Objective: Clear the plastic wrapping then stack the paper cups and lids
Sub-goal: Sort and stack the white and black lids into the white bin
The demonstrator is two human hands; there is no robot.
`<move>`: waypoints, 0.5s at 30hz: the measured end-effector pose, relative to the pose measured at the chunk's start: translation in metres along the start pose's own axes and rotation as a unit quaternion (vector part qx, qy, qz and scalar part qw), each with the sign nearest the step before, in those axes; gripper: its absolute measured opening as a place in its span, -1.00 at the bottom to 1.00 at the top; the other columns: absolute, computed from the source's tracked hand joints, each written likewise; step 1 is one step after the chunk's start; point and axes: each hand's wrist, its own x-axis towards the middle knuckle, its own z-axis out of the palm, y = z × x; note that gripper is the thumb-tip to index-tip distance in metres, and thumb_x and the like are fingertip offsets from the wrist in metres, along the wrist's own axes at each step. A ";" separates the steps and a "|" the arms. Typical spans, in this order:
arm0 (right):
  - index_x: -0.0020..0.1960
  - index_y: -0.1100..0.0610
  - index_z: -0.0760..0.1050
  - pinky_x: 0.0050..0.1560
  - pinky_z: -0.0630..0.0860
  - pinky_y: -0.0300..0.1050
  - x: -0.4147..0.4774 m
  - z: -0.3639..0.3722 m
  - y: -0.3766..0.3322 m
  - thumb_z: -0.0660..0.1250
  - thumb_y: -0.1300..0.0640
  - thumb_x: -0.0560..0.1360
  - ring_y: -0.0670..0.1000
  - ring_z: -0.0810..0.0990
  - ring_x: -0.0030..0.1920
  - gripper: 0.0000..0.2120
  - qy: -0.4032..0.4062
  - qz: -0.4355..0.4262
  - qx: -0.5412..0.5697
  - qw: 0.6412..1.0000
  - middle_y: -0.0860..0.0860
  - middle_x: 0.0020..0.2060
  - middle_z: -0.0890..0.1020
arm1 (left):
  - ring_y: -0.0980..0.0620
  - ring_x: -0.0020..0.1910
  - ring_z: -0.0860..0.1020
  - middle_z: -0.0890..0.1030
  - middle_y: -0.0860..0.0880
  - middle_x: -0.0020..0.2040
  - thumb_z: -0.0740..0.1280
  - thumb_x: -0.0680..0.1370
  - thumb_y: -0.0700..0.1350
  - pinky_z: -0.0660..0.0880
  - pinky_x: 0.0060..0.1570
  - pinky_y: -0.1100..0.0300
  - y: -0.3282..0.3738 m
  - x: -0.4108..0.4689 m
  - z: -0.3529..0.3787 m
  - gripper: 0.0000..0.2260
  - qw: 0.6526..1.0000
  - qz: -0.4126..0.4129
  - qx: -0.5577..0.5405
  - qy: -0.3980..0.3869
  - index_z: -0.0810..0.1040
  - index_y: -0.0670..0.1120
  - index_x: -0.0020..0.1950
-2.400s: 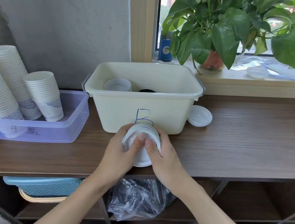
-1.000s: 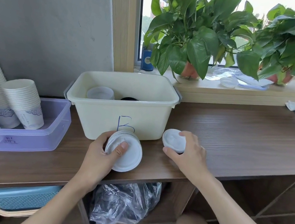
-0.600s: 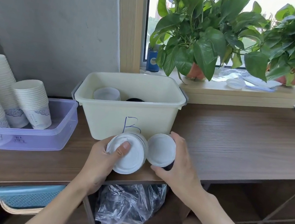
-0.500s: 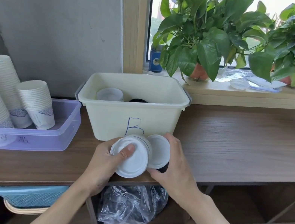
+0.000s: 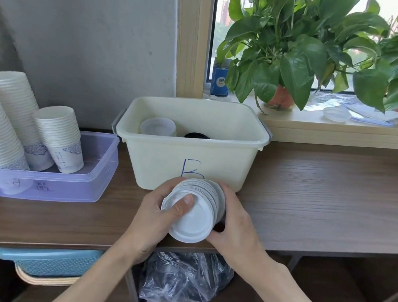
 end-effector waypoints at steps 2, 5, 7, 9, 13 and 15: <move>0.40 -0.12 0.26 0.28 0.38 -0.31 0.002 -0.002 -0.002 0.55 0.06 0.35 -0.29 0.42 0.27 -0.28 -0.012 0.012 0.025 1.000 -0.26 0.26 0.45 | 0.03 0.14 0.63 0.69 -0.03 0.12 0.45 0.37 0.13 0.53 0.08 0.21 0.000 0.000 0.000 -0.59 1.000 0.000 -0.002 0.009 0.63 0.07 0.19; 0.43 -0.09 0.23 0.34 0.39 -0.18 0.004 -0.004 0.001 0.54 0.10 0.36 -0.24 0.42 0.32 -0.25 -0.036 0.038 0.064 0.997 -0.24 0.29 0.45 | 0.09 0.08 0.64 0.70 0.01 0.08 0.46 0.35 0.15 0.53 0.01 0.26 0.000 0.000 0.001 -0.66 1.000 0.003 0.005 0.019 0.64 0.14 0.11; 0.37 -0.11 0.28 0.33 0.42 -0.10 0.005 -0.004 0.004 0.53 0.18 0.35 -0.13 0.46 0.33 -0.29 -0.043 0.062 0.128 0.989 -0.17 0.29 0.48 | 0.10 0.05 0.64 0.70 0.02 0.06 0.46 0.34 0.16 0.53 -0.01 0.27 -0.002 0.001 0.002 -0.61 0.999 0.011 0.015 0.032 0.61 0.09 0.12; 0.31 -0.09 0.33 0.31 0.46 -0.12 0.006 -0.006 0.004 0.45 0.38 0.38 -0.10 0.52 0.29 -0.36 -0.042 0.088 0.188 0.977 -0.12 0.25 0.53 | 0.09 0.05 0.64 0.70 0.03 0.06 0.45 0.34 0.18 0.52 0.00 0.27 -0.003 0.001 0.002 -0.56 0.999 0.019 0.025 0.038 0.58 0.03 0.15; 0.36 0.03 0.40 0.36 0.40 -0.11 0.007 -0.012 -0.001 0.20 0.46 0.45 -0.13 0.51 0.29 -0.43 -0.053 0.106 0.248 0.961 -0.09 0.26 0.57 | 0.13 0.09 0.62 0.68 0.08 0.08 0.42 0.35 0.25 0.50 0.02 0.32 -0.005 0.001 0.003 -0.54 0.997 0.028 0.056 0.044 0.54 0.08 0.17; 0.36 0.01 0.42 0.38 0.36 -0.09 0.005 -0.013 -0.005 0.21 0.25 0.56 -0.12 0.47 0.33 -0.60 -0.055 0.115 0.287 0.949 -0.12 0.27 0.56 | 0.16 0.11 0.61 0.67 0.11 0.10 0.39 0.36 0.27 0.49 0.03 0.36 -0.005 0.000 0.003 -0.50 0.996 0.027 0.067 0.047 0.52 0.08 0.21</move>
